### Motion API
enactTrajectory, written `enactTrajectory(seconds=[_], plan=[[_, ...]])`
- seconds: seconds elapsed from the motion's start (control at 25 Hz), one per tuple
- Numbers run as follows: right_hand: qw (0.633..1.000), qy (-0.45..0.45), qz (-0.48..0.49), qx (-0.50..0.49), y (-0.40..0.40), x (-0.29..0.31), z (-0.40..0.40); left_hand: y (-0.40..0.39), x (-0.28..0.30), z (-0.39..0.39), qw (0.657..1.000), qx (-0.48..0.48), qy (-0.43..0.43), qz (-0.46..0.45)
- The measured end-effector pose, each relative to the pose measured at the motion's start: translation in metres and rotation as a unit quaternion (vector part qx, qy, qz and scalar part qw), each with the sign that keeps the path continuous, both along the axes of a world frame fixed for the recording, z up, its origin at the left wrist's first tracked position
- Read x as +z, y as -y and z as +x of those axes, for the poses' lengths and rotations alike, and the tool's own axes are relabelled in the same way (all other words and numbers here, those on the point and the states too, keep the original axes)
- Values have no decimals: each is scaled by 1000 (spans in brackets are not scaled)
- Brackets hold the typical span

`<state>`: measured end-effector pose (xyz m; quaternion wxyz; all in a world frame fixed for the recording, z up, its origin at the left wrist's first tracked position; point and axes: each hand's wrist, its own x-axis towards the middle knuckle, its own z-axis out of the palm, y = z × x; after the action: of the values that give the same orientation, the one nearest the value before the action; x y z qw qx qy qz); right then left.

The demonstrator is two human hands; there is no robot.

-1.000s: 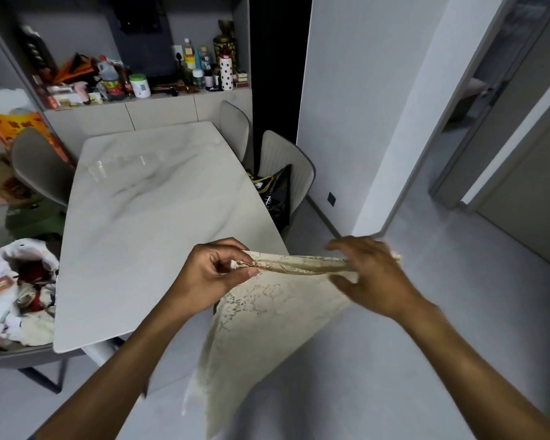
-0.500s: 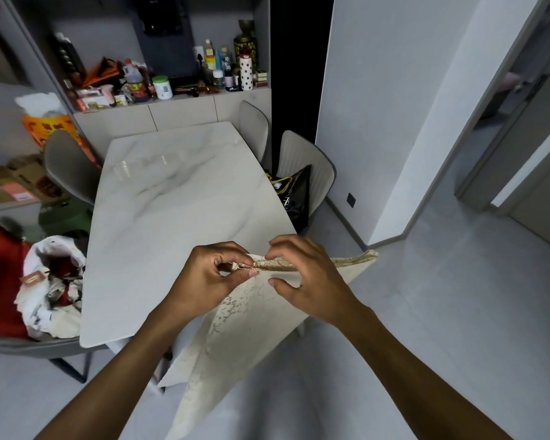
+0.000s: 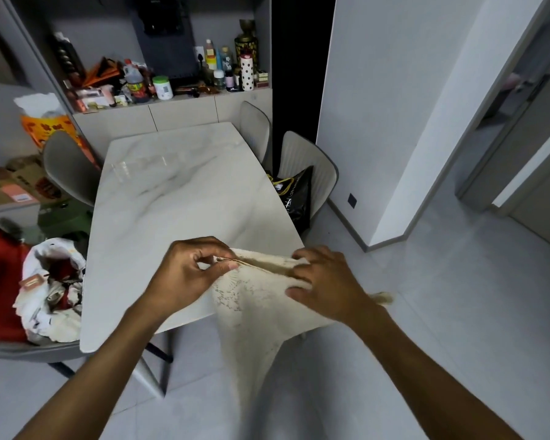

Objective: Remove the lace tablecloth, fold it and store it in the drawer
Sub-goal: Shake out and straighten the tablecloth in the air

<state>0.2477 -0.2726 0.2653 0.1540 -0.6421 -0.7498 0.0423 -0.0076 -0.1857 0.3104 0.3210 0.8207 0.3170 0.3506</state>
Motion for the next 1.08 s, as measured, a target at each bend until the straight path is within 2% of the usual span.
enactTrajectory(seconds=[0.12, 0.2, 0.32, 0.4, 0.52, 0.6, 0.68, 0.8, 0.92, 1.08], plan=[[979, 66, -151, -118, 18, -18, 57, -25, 8, -25, 997, 78, 21, -20], [974, 22, -179, -139, 30, -25, 80, -40, 10, -34, 994, 95, 8, -47], [975, -115, -149, -120, 30, -15, 89, -55, 7, -38, 993, 98, -27, -61], [959, -220, -144, -104, 24, 3, 92, -63, 8, -44, 992, 99, -40, -66], [947, -309, -75, -46, 11, 34, 87, -74, 20, -70, 992, 101, -19, -68], [898, -438, -30, -36, 0, 53, 79, -78, 29, -89, 993, 99, 9, -60], [846, -530, 2, -56, -14, 63, 71, -71, 35, -100, 992, 104, 38, -64], [831, -552, 36, -64, -28, 77, 61, -64, 49, -108, 986, 91, 107, -91], [798, -600, 50, -40, -33, 96, 47, -66, 61, -122, 965, 89, 220, -117], [788, -611, 78, -24, -49, 122, 30, -32, 18, -112, 951, 89, 170, -243]])
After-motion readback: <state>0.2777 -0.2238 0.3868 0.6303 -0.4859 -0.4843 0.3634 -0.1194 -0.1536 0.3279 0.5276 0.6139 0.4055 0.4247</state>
